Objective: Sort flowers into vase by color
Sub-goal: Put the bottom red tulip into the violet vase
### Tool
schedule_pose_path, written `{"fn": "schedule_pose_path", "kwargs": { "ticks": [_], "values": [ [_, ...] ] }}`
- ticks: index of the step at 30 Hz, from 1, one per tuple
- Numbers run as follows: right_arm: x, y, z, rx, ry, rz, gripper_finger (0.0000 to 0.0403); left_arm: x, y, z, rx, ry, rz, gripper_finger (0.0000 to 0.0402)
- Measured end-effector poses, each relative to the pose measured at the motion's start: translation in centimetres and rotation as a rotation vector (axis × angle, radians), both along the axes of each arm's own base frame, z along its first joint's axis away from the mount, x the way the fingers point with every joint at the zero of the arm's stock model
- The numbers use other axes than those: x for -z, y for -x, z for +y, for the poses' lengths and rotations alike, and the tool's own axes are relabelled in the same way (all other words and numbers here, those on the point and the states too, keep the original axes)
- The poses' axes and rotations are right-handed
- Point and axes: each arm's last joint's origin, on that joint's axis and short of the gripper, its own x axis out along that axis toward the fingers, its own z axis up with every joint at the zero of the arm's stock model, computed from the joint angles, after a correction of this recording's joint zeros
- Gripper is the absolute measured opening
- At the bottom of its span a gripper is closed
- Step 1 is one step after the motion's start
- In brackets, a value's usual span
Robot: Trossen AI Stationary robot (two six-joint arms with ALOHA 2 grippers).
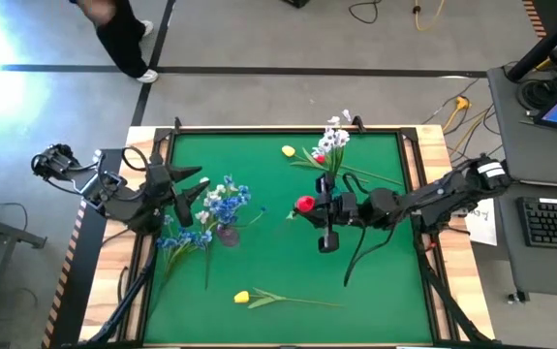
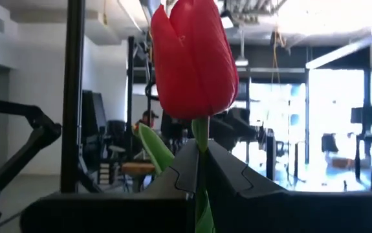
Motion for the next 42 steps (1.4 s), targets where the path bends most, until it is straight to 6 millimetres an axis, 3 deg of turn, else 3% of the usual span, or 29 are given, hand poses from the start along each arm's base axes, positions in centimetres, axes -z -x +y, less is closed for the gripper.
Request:
{"fn": "schedule_pose_path", "kwargs": {
  "ticks": [11, 18, 42],
  "values": [
    [1.7, -1.0, 1.1, -0.043, -0.028, 0.028, 0.0013, 0.9, -1.4, -0.9, 0.029, 0.051, 0.023, 0.0197],
    [1.7, -2.3, 1.5, -0.043, -0.025, 0.011, 0.0013, 1.3, -1.8, -1.2, 0.034, 0.031, 0.057, 0.0197],
    [0.2, -10.9, 2.7, 0.055, 0.086, -0.089, 0.0013, 2.5, 1.9, 0.7, 0.056, 0.056, 0.203, 0.0197]
  ]
}}
